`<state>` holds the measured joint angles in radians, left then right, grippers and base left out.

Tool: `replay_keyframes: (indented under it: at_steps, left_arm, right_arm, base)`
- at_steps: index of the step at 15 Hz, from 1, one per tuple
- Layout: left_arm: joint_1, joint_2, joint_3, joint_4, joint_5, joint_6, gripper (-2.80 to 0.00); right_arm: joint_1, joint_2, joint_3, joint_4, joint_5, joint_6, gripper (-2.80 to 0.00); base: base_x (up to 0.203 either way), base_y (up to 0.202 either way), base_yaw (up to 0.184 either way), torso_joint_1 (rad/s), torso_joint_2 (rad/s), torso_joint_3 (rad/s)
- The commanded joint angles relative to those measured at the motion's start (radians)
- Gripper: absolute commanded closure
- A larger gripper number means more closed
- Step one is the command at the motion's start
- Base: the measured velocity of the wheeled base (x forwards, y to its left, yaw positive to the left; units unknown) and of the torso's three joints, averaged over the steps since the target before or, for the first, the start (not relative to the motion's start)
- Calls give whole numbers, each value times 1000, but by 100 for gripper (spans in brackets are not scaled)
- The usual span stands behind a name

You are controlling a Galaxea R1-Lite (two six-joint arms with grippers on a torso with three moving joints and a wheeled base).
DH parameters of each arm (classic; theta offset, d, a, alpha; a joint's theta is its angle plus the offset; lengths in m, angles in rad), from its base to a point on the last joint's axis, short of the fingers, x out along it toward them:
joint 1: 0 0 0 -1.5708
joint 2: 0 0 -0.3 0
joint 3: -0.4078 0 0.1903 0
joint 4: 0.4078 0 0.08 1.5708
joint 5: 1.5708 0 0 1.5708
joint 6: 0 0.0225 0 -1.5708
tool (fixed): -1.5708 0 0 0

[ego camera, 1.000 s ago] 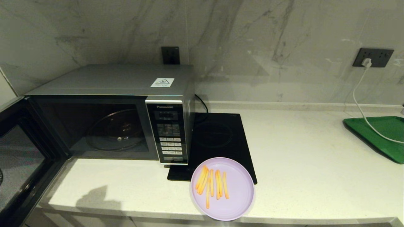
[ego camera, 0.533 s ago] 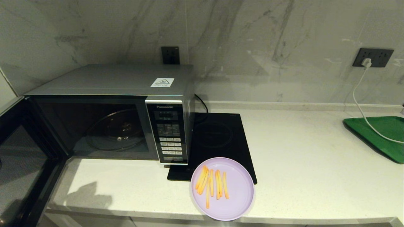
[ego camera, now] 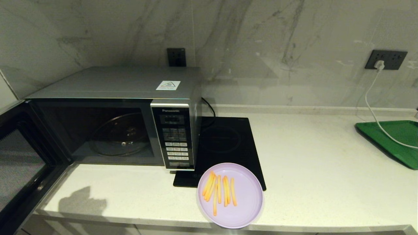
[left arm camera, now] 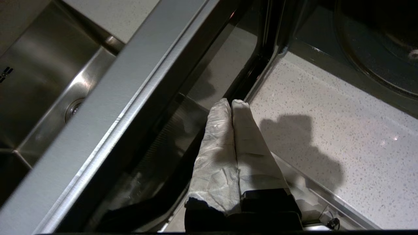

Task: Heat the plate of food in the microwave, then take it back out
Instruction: Open the microwave oven, then put the plate in the microwave oven

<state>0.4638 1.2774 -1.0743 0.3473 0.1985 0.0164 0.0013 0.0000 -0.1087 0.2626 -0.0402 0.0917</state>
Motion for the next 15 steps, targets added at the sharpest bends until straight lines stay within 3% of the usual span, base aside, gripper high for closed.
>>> replay_keyframes:
  at_steps: [1,6,8,10,12,15]
  left_arm:
    - [19,19,-3,-16,1,2,0]
    - [32,27,0,-25,-3,13,0]
    - [26,13,0,-6,-90,14,0]
    - [14,-5,-3,116,-195,11,0]
    - [-71,-15,5,195,-237,-17,0]
    - [-293,-15,35,255,-252,-169,0]
  right_arm:
    - [0,0,0,1,0,1,0]
    - [0,0,0,1,0,0,0]
    - [0,0,0,1,0,0,0]
    - [2,0,0,1,0,1,0]
    - [0,2,0,1,0,0,0]
    - [0,0,0,1,0,0,0]
  base:
    - [0,0,0,0,0,0]
    - [0,0,0,0,0,0]
    - [0,0,0,0,0,0]
    - [0,0,0,0,0,0]
    - [0,0,0,0,0,0]
    - [0,0,0,0,0,0]
